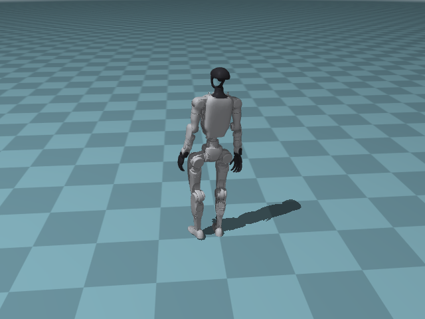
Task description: In place motions
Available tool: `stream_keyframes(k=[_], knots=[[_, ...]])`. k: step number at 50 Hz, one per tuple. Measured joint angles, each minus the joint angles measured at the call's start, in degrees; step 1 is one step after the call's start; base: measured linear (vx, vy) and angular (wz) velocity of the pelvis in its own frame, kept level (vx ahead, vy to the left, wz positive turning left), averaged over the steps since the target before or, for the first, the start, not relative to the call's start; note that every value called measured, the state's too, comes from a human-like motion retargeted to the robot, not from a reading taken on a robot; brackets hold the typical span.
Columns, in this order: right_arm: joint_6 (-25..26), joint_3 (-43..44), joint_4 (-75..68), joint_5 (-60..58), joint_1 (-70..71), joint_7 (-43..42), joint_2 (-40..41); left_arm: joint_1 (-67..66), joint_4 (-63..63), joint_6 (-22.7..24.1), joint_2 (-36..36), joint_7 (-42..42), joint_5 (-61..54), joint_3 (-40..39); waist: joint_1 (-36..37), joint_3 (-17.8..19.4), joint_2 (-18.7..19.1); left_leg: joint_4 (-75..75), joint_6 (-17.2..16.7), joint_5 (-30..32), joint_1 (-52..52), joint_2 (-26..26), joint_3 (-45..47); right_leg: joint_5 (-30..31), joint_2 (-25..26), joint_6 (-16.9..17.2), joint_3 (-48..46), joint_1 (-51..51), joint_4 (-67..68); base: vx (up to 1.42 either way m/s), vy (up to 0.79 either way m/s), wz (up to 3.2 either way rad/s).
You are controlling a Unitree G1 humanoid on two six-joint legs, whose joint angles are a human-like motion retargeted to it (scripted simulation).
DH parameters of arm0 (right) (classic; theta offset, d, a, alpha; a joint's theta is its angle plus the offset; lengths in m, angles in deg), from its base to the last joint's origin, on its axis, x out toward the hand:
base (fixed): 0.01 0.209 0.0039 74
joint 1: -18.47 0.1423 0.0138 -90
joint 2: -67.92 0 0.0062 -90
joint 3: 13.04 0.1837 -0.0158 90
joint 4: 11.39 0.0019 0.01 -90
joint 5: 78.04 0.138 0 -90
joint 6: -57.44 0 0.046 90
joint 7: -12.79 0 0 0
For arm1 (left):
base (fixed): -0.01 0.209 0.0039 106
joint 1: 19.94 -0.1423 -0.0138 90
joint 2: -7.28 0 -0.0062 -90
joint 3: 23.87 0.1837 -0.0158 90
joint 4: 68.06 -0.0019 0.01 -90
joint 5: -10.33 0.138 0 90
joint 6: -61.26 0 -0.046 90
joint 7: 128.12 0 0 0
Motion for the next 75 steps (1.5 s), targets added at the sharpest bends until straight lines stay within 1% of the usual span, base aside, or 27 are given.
stream_keyframes(k=[8, 15, 20, 26, 30, 33, 37, 41, 45, 50, 57, 66, 70, 75], knots=[[-0.04, -0.07, 0.56, -0.18, 0.97, 0.50, 0.25, -2.71, -3.93, -1.56, 0.22, 6.63, -0.49, -4.42, 1.20, -0.76, 0.42, 0.37, -0.17, 0.05, -0.73, -0.31, -1.63, -0.47, -0.28, -0.07, -1.32, 0.24, -0.06, 0.03, 0.04, 0.22], [-0.35, -0.74, 1.55, -0.61, 1.89, 1.00, 0.66, -4.88, -6.86, -4.30, -1.34, 6.95, -3.38, -9.75, 1.81, -0.68, 0.31, 0.33, -0.30, 0.36, -1.05, -0.41, -2.44, -0.57, -0.42, 0.01, -2.24, 0.44, -0.21, 0.00, 0.00, 0.03], [-0.43, -0.92, 1.74, -0.60, 2.21, 1.33, 0.65, -5.96, -6.83, -4.95, -2.55, 7.95, -4.85, -13.43, 1.77, -0.79, 0.52, 0.28, -0.26, 0.57, -1.13, -0.61, -2.83, -0.64, -0.59, 0.03, -2.72, 0.64, -0.27, 0.00, 0.00, 0.00], [-0.38, -0.40, 1.21, -0.86, 1.70, 1.14, 0.15, -6.79, -4.30, -3.05, -2.64, 11.60, -7.34, -17.25, 2.30, -1.19, 0.81, 0.29, -0.13, 0.77, -0.96, -1.03, -3.38, -0.98, -0.93, 0.09, -3.30, 1.24, -0.32, 0.03, 0.02, 0.05], [-0.13, 0.08, 0.19, -0.95, 1.21, 0.64, -0.30, -7.08, -2.29, 0.52, -2.17, 13.34, -10.44, -20.02, 2.78, -1.48, 1.04, 0.38, 0.04, 0.90, -0.94, -1.35, -4.01, -1.43, -1.18, 0.23, -3.80, 1.72, -0.28, 0.06, 0.06, 0.09], [0.10, 0.42, -0.70, -0.89, 0.66, 0.11, -0.69, -7.12, -0.22, 2.71, -2.03, 12.19, -12.86, -22.10, 3.15, -1.72, 1.29, 0.60, 0.17, 1.03, -1.18, -1.66, -4.97, -2.04, -1.40, 0.35, -4.34, 2.13, -0.10, 0.07, 0.07, 0.18], [0.40, 1.03, -1.93, -0.66, -0.47, -0.59, -1.29, -6.35, 2.30, 3.32, -1.92, 8.49, -15.76, -23.82, 3.94, -1.82, 1.69, 0.86, 0.24, 1.45, -1.49, -2.21, -6.75, -3.12, -1.73, 0.46, -5.47, 3.01, 0.25, 0.07, 0.10, 0.40], [0.92, 1.78, -3.65, -0.54, -1.60, -1.30, -1.81, -4.70, 3.54, 3.15, -2.16, 4.29, -19.28, -24.58, 5.22, -2.03, 1.81, 1.02, 0.13, 2.15, -1.96, -2.96, -9.17, -4.34, -2.29, 0.59, -7.55, 4.07, 0.65, 0.07, 0.14, 0.67], [1.55, 2.08, -5.13, -0.77, -2.43, -1.91, -2.03, -3.60, 4.02, 3.30, -2.75, 2.31, -21.57, -24.29, 7.14, -2.28, 1.55, 1.10, -0.10, 3.01, -2.49, -3.89, -11.80, -5.53, -3.13, 0.82, -10.08, 5.04, 1.35, 0.03, 0.13, 0.76], [1.84, 1.92, -5.12, -1.55, -2.53, -2.07, -1.92, -4.06, 3.96, 3.24, -3.04, 2.87, -20.44, -22.40, 9.43, -2.42, 1.02, 1.12, -0.55, 4.06, -3.09, -4.96, -14.70, -6.79, -4.09, 1.21, -13.23, 6.22, 2.13, 0.02, 0.12, 0.76], [1.06, 1.52, -2.83, -2.10, -1.40, -1.56, -1.66, -4.83, 1.02, 1.91, -3.15, 1.64, -16.55, -20.01, 12.72, -2.90, 0.14, 1.06, -1.73, 6.03, -4.35, -6.32, -18.80, -8.20, -5.09, 2.23, -18.84, 8.08, 2.66, -0.01, 0.11, 0.84], [-0.36, 1.88, -0.01, -1.27, 0.95, -0.51, -1.39, -5.52, -1.36, 1.69, -3.74, 4.39, -13.30, -18.27, 17.21, -3.35, -1.26, 0.61, -3.14, 8.47, -5.48, -7.95, -23.23, -9.47, -6.36, 3.59, -25.01, 9.83, 3.99, -0.03, 0.07, 0.78], [-0.85, 1.85, 0.88, -1.03, 1.66, -0.16, -0.95, -5.88, -2.16, 1.01, -3.88, 4.75, -12.80, -18.37, 19.14, -3.24, -1.97, 0.42, -3.63, 9.13, -5.50, -8.74, -24.80, -9.75, -6.72, 4.05, -26.86, 10.70, 4.28, -0.01, 0.05, 0.62], [-1.27, 1.22, 1.46, -0.92, 2.24, 0.30, 0.00, -5.78, -3.44, 0.09, -4.37, 1.61, -15.60, -20.37, 21.49, -3.19, -2.90, 0.17, -4.00, 9.65, -5.59, -9.56, -25.95, -9.72, -7.19, 4.65, -28.57, 11.28, 4.23, -0.01, 0.04, 0.38]])
